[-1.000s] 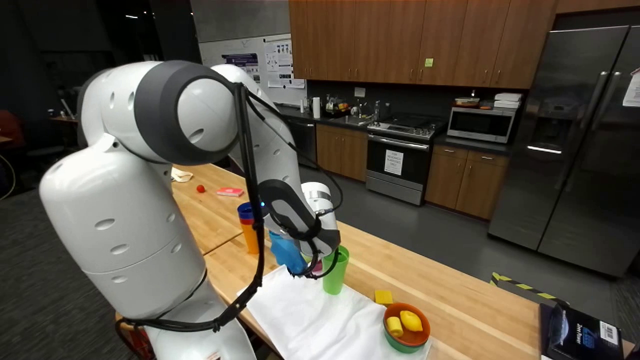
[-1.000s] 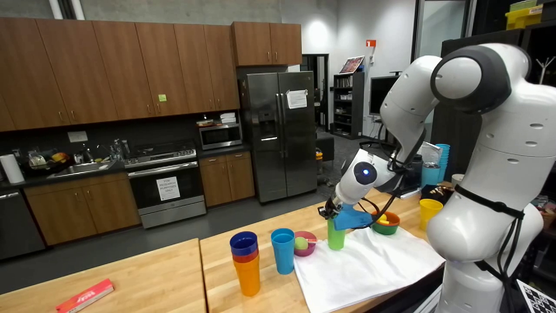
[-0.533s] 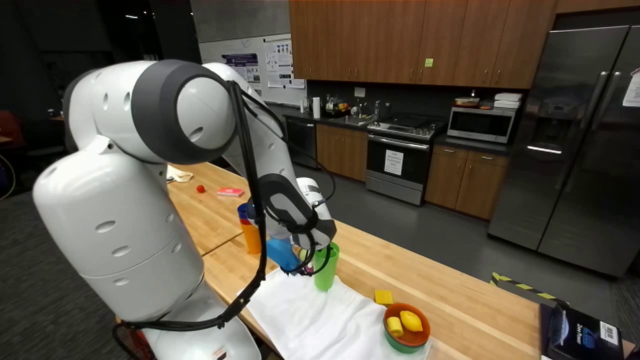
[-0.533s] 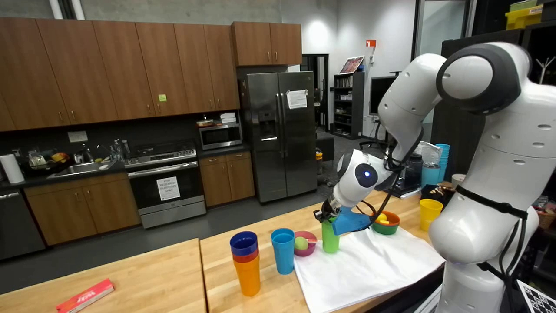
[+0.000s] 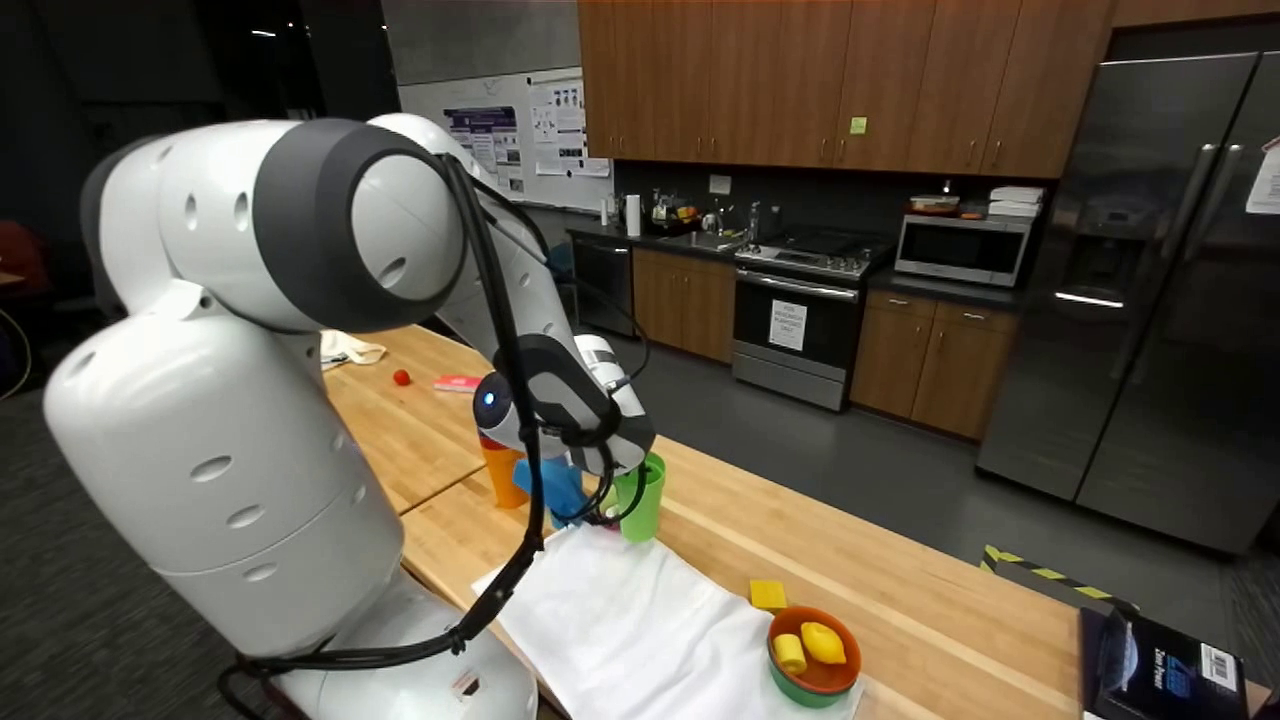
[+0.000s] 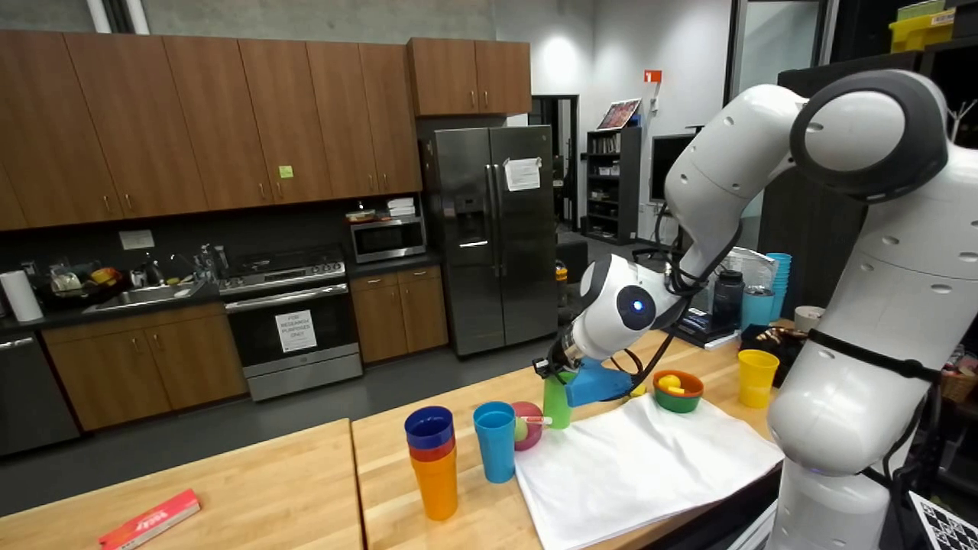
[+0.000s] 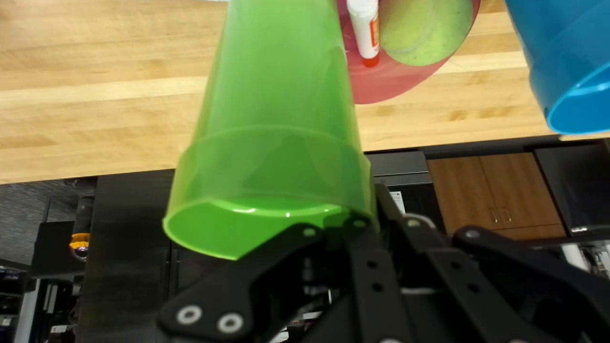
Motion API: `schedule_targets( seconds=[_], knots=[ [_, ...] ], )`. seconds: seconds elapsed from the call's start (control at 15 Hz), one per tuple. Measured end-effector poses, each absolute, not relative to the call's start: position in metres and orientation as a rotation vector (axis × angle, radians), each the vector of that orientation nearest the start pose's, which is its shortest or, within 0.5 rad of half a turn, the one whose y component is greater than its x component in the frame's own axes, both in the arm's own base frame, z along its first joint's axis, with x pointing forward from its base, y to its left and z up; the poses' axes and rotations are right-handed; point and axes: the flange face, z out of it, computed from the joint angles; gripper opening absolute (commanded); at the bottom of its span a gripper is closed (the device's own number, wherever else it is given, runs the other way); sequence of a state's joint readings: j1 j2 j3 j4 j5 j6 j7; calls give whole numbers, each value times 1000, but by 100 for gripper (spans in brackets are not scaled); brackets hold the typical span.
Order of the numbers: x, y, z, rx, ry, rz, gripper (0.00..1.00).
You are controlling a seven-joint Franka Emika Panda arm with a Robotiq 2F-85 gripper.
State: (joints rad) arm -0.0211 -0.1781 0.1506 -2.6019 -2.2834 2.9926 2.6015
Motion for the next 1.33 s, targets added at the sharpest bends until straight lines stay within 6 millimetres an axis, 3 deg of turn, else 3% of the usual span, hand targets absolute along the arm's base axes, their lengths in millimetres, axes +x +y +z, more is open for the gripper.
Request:
schedule_targets(
  seconds=[0.33,1.33],
  knots=[
    [374,99,305,-2800,343,-1259,2],
    [366,50,274,-2873,545,-1241,2]
  ],
)
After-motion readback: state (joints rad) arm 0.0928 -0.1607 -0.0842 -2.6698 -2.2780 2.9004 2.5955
